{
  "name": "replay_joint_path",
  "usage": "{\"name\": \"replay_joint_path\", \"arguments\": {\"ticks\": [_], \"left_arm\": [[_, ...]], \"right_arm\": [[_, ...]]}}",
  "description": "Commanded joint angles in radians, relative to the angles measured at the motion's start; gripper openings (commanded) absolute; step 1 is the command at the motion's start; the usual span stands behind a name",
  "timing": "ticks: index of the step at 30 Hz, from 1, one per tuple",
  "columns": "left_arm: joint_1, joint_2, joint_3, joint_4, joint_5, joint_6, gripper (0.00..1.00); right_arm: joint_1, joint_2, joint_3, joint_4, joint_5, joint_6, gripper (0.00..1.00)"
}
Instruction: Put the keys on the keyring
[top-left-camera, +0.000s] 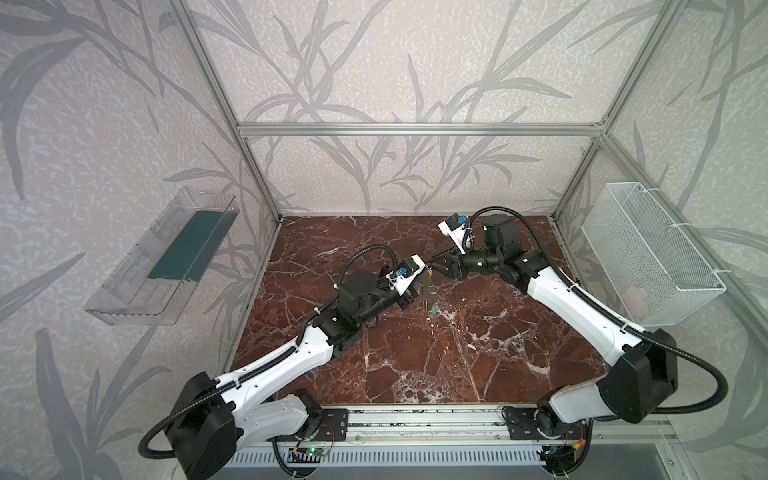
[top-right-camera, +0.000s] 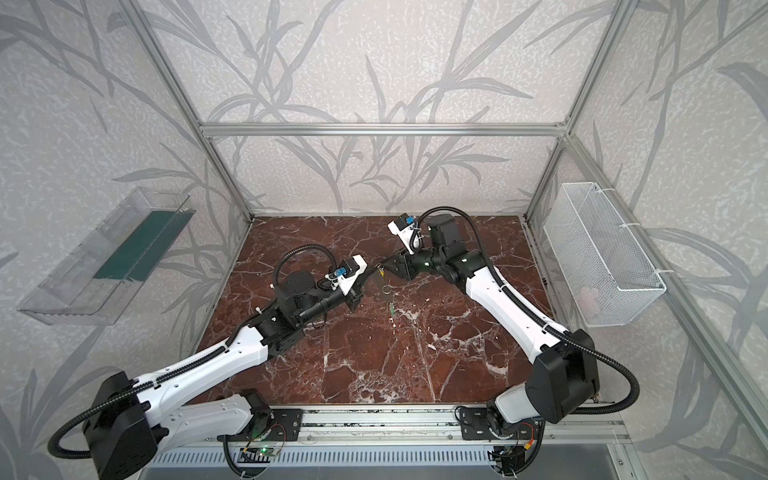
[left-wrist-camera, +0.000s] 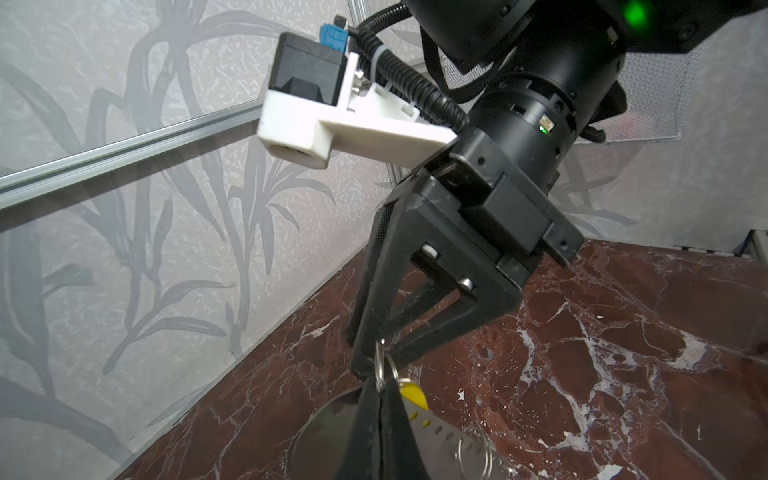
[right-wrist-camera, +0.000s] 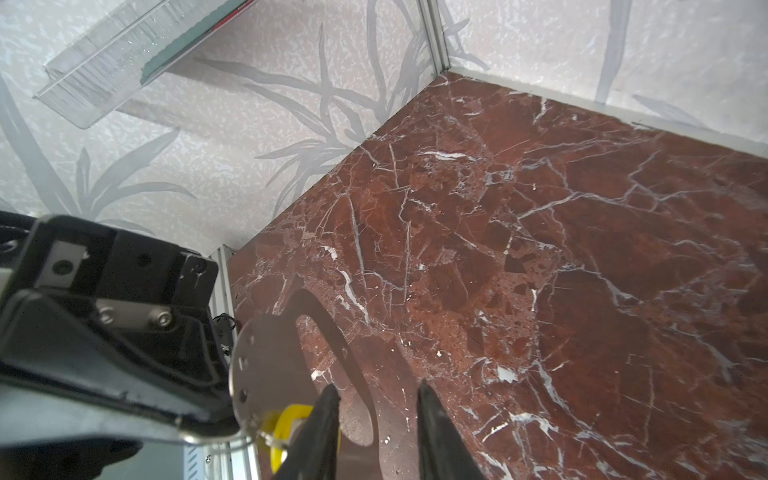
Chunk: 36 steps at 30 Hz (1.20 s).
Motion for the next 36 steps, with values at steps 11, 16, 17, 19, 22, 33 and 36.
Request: {"name": "replay_joint_path", "arguments": {"ticks": [11,16,17,19,22,33,36], "left_arm": [[0.153,0.045,0.137,-0.061,0.466,-0.158,0.00],[0.198,0.079,0.157,-0.025,0.597,-0.208,0.00],[0.204,0.082,0.160,-0.012,0.618,-0.221,0.00],[0.218,0.093,0.163,0.011,0.657,-0.244,0.00],[0.231,0.098,0.157,0.050,0.694,-0.268,0.00],[0.269,0.131,0.130,0.232,0.775,-0.395,0.00],[0.271,0.136,0.125,0.256,0.779,-0.408,0.00]], "right_arm": [[-0.010,-0.239,-0.197,0.289,0.008,-0.151,0.35],[-0.009,-0.230,-0.269,0.477,-0.132,-0.200,0.34],[-0.009,-0.221,-0.271,0.493,-0.136,-0.204,0.34],[-0.009,-0.200,-0.270,0.515,-0.153,-0.209,0.34],[-0.011,-0.179,-0.280,0.561,-0.199,-0.204,0.34],[-0.011,-0.160,-0.302,0.637,-0.290,-0.172,0.25],[-0.010,-0.156,-0.303,0.664,-0.307,-0.153,0.15]]}}
